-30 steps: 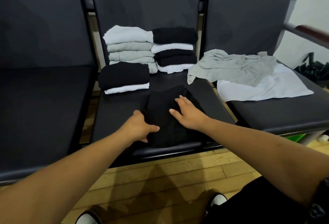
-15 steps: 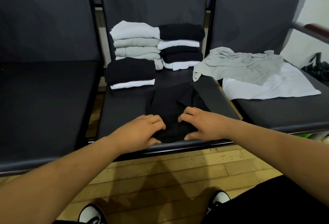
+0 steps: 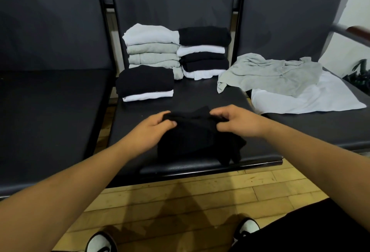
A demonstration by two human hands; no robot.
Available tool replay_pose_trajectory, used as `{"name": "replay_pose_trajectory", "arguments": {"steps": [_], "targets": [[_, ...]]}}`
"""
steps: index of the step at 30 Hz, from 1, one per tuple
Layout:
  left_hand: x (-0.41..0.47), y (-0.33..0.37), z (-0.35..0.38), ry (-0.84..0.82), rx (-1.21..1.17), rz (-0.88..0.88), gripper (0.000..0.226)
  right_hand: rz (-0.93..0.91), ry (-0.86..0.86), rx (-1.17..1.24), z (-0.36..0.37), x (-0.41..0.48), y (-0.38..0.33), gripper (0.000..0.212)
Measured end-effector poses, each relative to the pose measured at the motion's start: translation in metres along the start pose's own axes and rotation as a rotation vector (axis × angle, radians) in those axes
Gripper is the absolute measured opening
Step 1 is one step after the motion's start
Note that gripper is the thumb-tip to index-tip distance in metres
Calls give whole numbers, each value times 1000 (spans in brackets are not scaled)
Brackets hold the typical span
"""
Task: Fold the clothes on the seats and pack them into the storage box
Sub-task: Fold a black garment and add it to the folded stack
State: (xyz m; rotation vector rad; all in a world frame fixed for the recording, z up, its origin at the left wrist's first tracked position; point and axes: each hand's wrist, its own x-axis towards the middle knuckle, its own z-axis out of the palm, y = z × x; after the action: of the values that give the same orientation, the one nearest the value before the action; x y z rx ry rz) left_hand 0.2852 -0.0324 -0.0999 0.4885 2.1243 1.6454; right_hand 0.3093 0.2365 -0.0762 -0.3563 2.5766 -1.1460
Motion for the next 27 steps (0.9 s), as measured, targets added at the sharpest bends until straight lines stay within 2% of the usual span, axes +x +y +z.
{"name": "replay_pose_trajectory", "arguments": {"steps": [3,6,9,11,14,15,18,19,20,21,24,26,27], "targets": [[10,-1,4,188,-184,-197,16,133,106,258,1,14,5,14],[23,-8,8,307,-290,-408,18,291,178,276,-4,29,19,16],[30,-12,9,343,-308,-554,25,401,169,206,-11,34,33,22],[35,-15,7,319,-283,-563,27,393,225,276,-13,34,40,22],[38,-20,4,324,-151,-527,22,337,414,458,-14,38,48,24],[38,-20,3,356,-56,-513,23,343,448,416,-13,40,51,23],[38,-20,-2,444,349,-448,46,394,455,7,-7,49,55,11],[39,-17,-3,446,406,-450,57,397,441,-77,-5,49,47,17],[40,-14,-3,424,410,-478,65,399,418,-98,-3,50,40,31],[40,-9,-4,380,349,-516,67,403,379,-84,-1,49,31,42],[38,1,-2,187,22,-632,58,408,265,-47,8,48,12,44],[35,2,1,118,-32,-635,55,432,231,-39,11,49,11,49],[33,2,3,107,-87,-610,53,445,233,6,13,48,11,43]]}}
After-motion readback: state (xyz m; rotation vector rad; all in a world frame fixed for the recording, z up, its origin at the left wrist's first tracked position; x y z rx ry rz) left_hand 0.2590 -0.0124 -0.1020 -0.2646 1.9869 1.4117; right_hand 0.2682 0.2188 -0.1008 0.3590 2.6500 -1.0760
